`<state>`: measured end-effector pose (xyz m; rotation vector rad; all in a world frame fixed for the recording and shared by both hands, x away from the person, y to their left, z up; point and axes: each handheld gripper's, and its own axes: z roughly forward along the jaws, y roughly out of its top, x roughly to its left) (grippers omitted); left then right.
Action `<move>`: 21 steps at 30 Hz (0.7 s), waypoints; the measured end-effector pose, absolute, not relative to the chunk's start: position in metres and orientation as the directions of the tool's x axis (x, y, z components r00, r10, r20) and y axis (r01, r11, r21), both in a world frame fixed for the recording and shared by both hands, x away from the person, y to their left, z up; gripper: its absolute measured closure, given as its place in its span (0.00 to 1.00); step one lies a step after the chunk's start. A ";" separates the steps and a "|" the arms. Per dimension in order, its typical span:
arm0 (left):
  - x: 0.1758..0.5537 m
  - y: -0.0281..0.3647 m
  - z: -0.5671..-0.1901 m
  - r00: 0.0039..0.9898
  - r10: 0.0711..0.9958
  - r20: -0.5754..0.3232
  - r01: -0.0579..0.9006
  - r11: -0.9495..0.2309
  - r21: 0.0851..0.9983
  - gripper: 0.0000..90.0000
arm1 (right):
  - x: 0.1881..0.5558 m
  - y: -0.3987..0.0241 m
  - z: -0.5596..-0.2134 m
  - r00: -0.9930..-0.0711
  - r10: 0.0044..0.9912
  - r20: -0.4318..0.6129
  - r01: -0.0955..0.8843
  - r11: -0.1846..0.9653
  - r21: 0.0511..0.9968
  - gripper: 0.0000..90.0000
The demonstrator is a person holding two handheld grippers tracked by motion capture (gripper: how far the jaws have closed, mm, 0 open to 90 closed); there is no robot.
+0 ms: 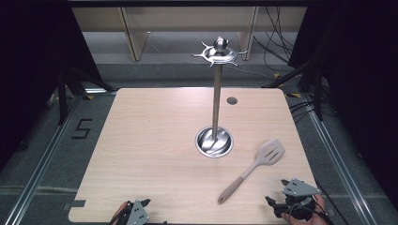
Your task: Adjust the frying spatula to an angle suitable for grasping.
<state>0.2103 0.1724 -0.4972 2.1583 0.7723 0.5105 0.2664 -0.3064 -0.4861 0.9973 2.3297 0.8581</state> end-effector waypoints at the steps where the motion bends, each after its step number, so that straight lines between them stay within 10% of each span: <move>1: 0.210 0.173 -0.497 0.736 0.668 0.108 0.360 -0.522 0.773 0.17 | 0.267 -0.307 -0.486 -0.631 0.758 -0.164 0.469 0.542 0.697 0.22; 21: 0.211 0.170 -0.499 0.736 0.673 0.078 0.380 -0.505 0.775 0.17 | 0.277 -0.297 -0.475 -0.735 0.627 -0.258 0.399 0.708 0.583 0.37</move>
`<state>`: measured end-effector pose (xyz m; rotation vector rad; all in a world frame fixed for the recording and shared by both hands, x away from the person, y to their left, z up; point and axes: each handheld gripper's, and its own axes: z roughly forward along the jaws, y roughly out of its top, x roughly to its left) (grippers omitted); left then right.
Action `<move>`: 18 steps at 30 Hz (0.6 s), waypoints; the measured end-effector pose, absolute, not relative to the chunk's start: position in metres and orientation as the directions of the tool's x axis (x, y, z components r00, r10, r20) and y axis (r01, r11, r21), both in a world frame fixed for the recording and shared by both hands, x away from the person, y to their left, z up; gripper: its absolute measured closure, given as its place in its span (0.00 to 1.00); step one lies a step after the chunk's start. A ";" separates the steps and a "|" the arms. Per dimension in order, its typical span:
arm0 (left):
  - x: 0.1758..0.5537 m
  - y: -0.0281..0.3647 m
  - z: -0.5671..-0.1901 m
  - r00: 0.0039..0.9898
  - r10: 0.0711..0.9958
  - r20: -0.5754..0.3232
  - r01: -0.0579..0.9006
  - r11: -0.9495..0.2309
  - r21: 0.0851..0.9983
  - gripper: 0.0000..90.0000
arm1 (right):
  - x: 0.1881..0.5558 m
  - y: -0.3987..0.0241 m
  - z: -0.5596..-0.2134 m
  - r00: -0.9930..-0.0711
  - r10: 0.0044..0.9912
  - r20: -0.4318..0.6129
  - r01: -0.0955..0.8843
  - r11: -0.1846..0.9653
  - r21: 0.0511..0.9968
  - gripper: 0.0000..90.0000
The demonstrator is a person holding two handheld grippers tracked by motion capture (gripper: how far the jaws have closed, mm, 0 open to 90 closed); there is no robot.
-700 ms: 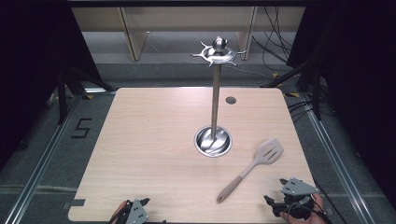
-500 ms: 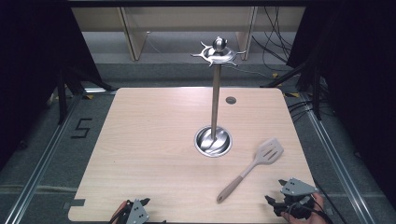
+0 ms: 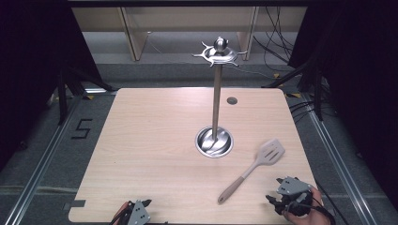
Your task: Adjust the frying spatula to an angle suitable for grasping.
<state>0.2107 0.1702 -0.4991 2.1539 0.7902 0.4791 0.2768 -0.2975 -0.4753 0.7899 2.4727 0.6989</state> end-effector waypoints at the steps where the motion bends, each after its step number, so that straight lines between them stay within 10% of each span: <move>1: 0.211 0.170 -0.499 0.736 0.674 0.069 0.384 -0.499 0.777 0.17 | 0.278 -0.297 -0.474 -0.738 0.622 -0.261 0.397 0.714 0.577 0.37; 18: 0.211 0.172 -0.498 0.738 0.672 0.066 0.380 -0.495 0.782 0.17 | 0.327 -0.270 -0.452 -0.887 0.420 -0.192 0.282 0.822 0.495 0.45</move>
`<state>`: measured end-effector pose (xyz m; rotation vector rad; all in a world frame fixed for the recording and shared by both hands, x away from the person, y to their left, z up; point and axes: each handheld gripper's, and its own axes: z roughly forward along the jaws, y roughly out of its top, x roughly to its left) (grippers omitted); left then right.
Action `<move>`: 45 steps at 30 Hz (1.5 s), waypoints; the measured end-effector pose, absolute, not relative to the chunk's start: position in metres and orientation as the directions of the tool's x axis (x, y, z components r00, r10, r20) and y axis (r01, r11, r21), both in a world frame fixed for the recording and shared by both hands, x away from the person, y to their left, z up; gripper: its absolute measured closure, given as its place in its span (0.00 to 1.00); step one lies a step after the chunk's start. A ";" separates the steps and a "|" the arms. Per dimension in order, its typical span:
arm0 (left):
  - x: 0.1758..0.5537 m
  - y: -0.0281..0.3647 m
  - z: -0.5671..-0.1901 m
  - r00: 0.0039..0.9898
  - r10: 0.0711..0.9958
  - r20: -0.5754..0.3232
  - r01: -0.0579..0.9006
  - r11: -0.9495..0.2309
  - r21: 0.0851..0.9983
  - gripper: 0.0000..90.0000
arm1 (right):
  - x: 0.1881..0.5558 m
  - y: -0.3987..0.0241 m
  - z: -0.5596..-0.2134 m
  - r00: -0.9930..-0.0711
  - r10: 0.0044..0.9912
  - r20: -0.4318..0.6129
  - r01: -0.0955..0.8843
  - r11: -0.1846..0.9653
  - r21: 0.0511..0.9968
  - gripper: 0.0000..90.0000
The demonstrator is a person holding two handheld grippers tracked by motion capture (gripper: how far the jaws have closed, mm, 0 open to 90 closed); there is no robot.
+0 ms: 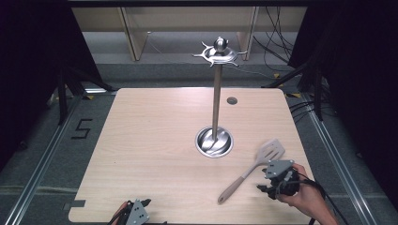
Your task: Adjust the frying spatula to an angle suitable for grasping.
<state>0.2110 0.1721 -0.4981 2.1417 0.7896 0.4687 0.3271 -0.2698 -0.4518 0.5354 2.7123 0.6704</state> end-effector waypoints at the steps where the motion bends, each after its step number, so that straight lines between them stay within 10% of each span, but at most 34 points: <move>1: 0.211 0.173 -0.498 0.738 0.671 0.074 0.383 -0.507 0.772 0.17 | 0.328 -0.266 -0.452 -0.893 0.405 -0.194 0.272 0.832 0.484 0.45; 45: 0.213 0.176 -0.497 0.747 0.663 0.052 0.374 -0.483 0.792 0.17 | 0.390 -0.194 -0.472 -0.986 -0.054 -0.158 -0.077 0.987 0.139 0.56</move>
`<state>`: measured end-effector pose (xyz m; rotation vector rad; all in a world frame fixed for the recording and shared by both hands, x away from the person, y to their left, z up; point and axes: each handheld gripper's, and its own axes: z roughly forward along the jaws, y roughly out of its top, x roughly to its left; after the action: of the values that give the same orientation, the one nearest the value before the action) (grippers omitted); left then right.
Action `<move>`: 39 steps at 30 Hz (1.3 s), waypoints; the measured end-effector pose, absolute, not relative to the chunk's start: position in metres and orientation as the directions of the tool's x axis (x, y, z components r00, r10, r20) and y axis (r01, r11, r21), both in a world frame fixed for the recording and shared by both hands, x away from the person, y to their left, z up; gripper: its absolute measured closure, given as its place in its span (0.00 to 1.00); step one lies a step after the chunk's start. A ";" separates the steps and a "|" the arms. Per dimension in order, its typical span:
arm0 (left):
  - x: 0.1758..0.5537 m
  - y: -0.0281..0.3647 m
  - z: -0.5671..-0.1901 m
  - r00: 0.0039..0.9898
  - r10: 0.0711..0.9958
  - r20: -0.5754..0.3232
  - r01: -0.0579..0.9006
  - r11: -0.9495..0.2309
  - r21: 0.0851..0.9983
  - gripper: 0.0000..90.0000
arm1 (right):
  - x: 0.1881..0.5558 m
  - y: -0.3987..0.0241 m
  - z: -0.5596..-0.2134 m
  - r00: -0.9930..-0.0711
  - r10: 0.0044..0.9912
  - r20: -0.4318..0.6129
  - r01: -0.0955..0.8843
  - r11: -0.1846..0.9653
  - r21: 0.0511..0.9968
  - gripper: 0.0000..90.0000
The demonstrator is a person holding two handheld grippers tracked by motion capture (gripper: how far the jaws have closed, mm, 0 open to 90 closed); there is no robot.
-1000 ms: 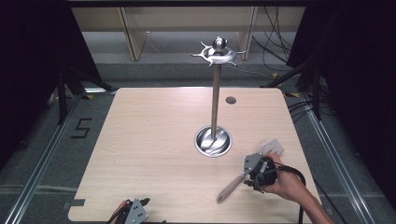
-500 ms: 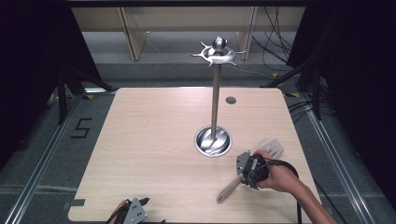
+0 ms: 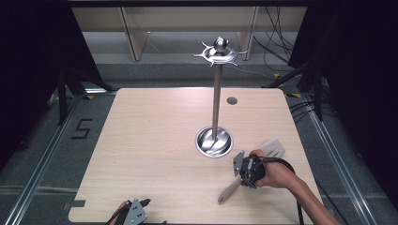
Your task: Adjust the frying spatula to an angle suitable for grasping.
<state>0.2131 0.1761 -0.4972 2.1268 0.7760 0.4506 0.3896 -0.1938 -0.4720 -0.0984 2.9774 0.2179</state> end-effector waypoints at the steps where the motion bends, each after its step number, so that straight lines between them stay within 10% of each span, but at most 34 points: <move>1: 0.213 0.176 -0.497 0.747 0.663 0.052 0.374 -0.483 0.792 0.17 | 0.390 -0.194 -0.472 -0.986 -0.054 -0.158 -0.077 0.987 0.139 0.56; 20: 0.211 0.176 -0.496 0.746 0.665 0.034 0.398 -0.487 0.778 0.18 | 0.393 -0.181 -0.472 -0.983 -0.153 -0.103 -0.157 0.987 0.028 0.68; 34: 0.211 0.176 -0.496 0.747 0.664 0.038 0.396 -0.490 0.776 0.18 | 0.390 -0.184 -0.470 -0.997 0.003 -0.072 0.003 1.000 -0.006 0.82; 39: 0.211 0.174 -0.497 0.744 0.668 0.024 0.399 -0.472 0.786 0.17 | 0.394 -0.183 -0.472 -0.991 -0.098 -0.090 -0.098 0.995 -0.004 0.83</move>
<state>0.2105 0.1744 -0.4968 2.1251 0.7996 0.4202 0.3942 -0.1834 -0.4725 -0.1507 3.0480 0.0012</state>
